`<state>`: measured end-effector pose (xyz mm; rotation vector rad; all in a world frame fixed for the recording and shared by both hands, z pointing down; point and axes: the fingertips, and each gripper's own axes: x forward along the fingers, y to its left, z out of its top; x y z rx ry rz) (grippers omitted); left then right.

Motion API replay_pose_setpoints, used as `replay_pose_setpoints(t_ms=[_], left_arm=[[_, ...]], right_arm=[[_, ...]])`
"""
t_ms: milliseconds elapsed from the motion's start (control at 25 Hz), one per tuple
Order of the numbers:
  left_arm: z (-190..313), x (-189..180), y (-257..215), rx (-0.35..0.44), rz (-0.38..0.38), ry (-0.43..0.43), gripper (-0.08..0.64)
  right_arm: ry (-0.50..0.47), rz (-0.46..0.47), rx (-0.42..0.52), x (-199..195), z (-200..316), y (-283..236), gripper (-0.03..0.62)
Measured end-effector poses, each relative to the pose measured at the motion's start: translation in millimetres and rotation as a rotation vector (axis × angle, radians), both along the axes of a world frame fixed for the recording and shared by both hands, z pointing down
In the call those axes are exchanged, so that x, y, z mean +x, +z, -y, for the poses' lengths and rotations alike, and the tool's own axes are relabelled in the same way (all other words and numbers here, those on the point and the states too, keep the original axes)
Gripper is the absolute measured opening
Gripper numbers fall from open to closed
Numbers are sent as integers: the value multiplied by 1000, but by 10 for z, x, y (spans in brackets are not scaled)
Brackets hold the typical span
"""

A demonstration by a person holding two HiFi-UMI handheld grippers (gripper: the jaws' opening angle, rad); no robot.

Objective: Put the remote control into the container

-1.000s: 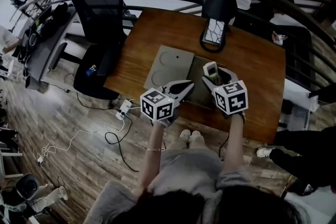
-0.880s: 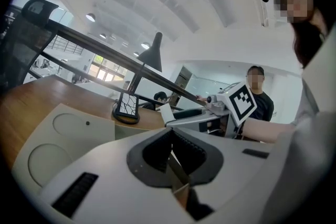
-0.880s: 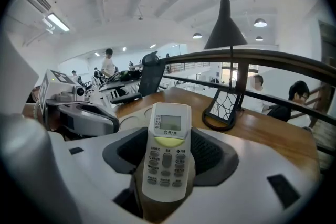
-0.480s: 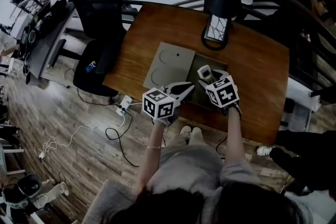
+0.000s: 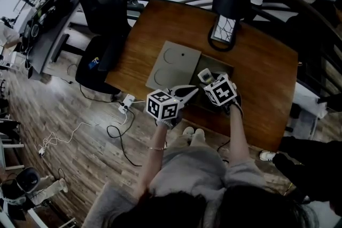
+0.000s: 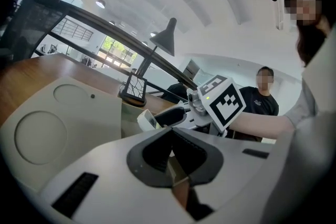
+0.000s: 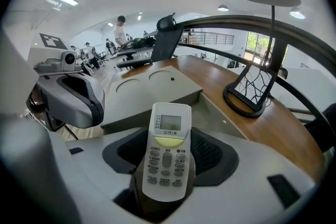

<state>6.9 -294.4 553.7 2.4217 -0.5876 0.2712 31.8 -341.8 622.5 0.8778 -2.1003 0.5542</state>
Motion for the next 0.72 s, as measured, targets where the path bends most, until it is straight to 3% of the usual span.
replay_pose_setpoints(t_ms=[480,720], left_arm=[[-63,7,134,-38,20,-4,3],[-84,6,180,-48,26,-4,3]], right_arm=[[-72,-93,-88,-53,-105,274,253],[-98,-137,-64,-58,-32,369,253]])
